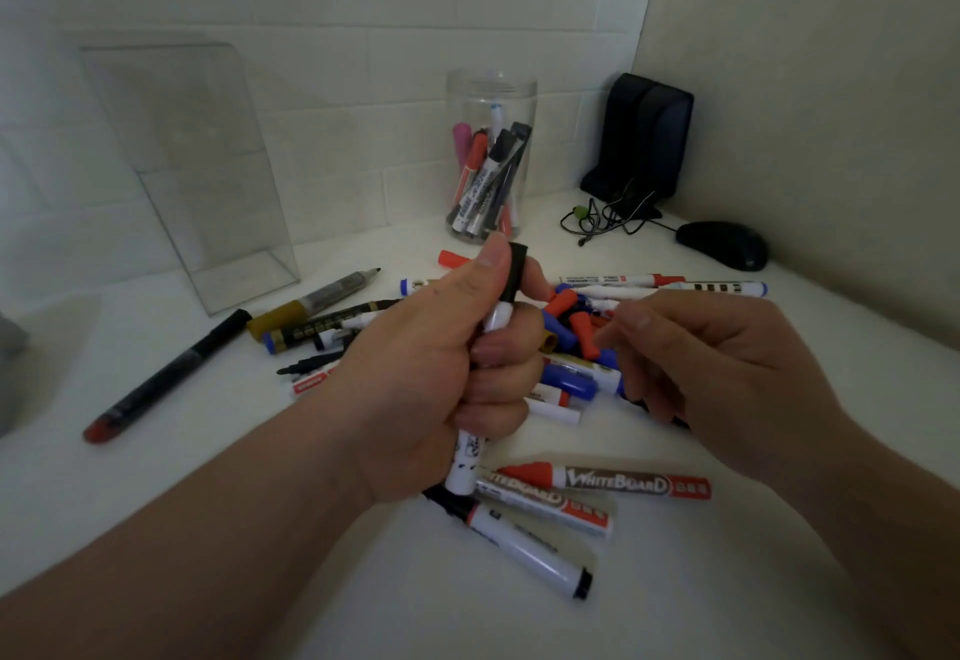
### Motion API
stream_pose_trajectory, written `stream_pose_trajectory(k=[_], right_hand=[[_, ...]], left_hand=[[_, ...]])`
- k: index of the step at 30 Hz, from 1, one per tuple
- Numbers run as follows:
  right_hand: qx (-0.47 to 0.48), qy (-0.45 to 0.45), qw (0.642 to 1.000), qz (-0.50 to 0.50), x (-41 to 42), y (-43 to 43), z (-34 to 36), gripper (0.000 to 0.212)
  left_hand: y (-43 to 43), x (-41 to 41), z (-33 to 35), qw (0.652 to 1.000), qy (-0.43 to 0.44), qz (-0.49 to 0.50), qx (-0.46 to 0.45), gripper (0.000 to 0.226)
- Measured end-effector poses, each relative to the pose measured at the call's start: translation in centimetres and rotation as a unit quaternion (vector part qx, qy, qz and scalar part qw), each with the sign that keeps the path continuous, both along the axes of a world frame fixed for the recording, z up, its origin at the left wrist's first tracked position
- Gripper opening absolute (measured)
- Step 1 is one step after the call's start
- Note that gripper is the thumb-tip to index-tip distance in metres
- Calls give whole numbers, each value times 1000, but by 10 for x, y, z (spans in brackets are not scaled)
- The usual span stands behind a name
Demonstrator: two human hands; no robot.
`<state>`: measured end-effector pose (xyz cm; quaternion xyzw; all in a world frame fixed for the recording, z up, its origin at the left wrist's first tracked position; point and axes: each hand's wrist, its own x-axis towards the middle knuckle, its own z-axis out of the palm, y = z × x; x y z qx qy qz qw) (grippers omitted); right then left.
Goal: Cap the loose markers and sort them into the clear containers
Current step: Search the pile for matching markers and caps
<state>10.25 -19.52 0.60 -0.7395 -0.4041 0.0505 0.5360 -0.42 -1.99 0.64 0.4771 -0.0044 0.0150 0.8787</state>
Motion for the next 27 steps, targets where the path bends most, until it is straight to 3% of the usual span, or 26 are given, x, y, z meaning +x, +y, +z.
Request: stream_pose_trajectory(k=[5, 11, 16, 27], right_hand=[[-28, -28, 999, -14, 1, 0, -2, 47], [-47, -37, 998, -12, -2, 1, -2, 43], [-49, -65, 997, 0, -6, 3, -2, 31], [-17, -68, 998, 4, -5, 2, -5, 19]], left_hand=[[6, -3, 6, 999, 17, -19, -22, 57], [6, -5, 7, 999, 46, -7, -16, 40], [0, -4, 3, 998, 63, -13, -6, 39], [1, -4, 0, 993, 33, -80, -78, 45]])
